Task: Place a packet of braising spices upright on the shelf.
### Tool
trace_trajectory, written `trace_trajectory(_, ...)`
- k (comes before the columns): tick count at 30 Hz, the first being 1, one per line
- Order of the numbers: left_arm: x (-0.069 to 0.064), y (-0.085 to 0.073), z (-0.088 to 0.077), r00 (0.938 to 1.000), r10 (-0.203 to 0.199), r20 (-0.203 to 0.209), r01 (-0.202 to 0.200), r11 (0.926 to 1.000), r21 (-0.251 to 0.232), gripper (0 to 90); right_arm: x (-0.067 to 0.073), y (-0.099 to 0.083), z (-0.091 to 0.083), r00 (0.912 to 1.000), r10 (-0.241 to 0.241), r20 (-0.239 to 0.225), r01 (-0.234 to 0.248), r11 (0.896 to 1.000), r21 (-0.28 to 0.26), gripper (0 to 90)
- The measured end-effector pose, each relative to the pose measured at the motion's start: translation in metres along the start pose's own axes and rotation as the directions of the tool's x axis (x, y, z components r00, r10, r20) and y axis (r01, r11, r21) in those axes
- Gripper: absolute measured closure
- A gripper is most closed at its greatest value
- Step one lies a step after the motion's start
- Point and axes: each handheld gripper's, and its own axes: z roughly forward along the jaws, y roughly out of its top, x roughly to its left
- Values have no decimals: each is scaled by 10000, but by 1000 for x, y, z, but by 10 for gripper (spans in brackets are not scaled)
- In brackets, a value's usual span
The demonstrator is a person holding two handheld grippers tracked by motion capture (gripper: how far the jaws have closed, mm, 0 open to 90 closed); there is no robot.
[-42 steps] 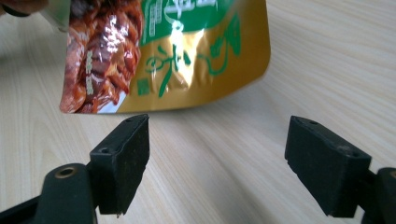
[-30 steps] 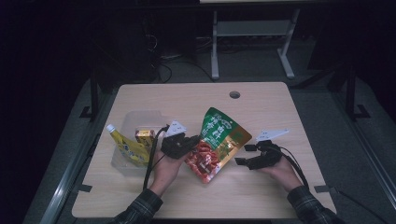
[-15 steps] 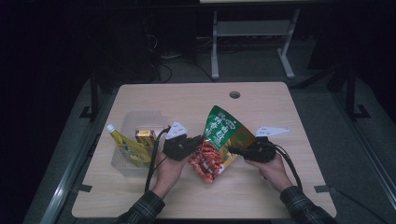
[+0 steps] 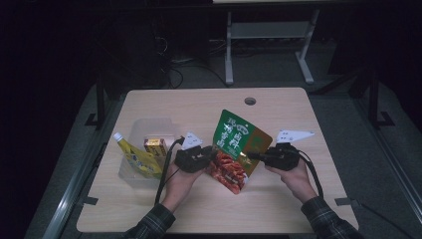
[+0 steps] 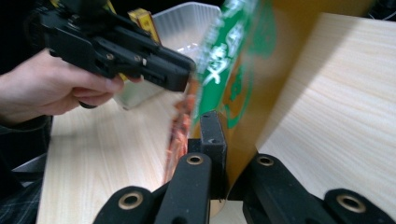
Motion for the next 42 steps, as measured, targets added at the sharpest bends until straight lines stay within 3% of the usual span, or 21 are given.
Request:
trace_trajectory(3,-5,-2,0,9998,63,205,-69,9995,303,506,2,6,-3,9999,-134,79,134,9999,-65,899)
trace_trajectory(8,-15,-9,-4,9945,389,968,-494,9928,1087,366,5,15,-5,9994,-317,142,317,9995,-9,899)
trace_trajectory(10,-18,-13,-9,9891,517,1379,-723,9862,1490,315,7,20,-6,9990,-429,122,429,9991,-44,900)
trace_trajectory(12,-21,-18,-14,9834,611,1710,-886,9834,1581,272,10,24,-5,9988,-486,110,487,9988,-59,899)
trace_trajectory(17,-26,-32,-31,9754,1176,1866,-1512,9725,1773,196,13,38,0,9978,-666,43,666,9976,-196,900)
trace_trajectory(19,-24,-38,-38,9710,1430,1917,-1788,9663,1852,175,14,43,3,9970,-766,93,768,9969,-182,900)
trace_trajectory(22,-23,-48,-46,9707,1391,1959,-1775,9648,1943,162,16,49,7,9959,-897,93,898,9959,-122,899)
trace_trajectory(25,-24,-58,-52,9695,1289,2083,-1680,9688,1823,147,17,56,13,9946,-1036,79,1035,9946,31,899)
trace_trajectory(30,-22,-69,-60,9613,1543,2284,-2024,9576,2048,139,17,66,23,9920,-1262,23,1261,9917,252,899)
trace_trajectory(32,-20,-74,-61,9600,1444,2398,-1965,9578,2099,139,18,71,29,9900,-1409,-21,1409,9895,317,899)
trace_trajectory(35,-18,-77,-64,9580,1502,2443,-2067,9522,2250,140,19,79,37,9891,-1472,-85,1474,9883,381,899)
trace_trajectory(38,-20,-78,-63,9574,1450,2499,-2005,9562,2132,141,18,87,44,9890,-1470,-177,1475,9885,337,899)
trace_trajectory(42,-22,-78,-62,9535,1627,2537,-2187,9527,2111,141,19,101,54,9867,-1592,-317,1601,9867,289,899)
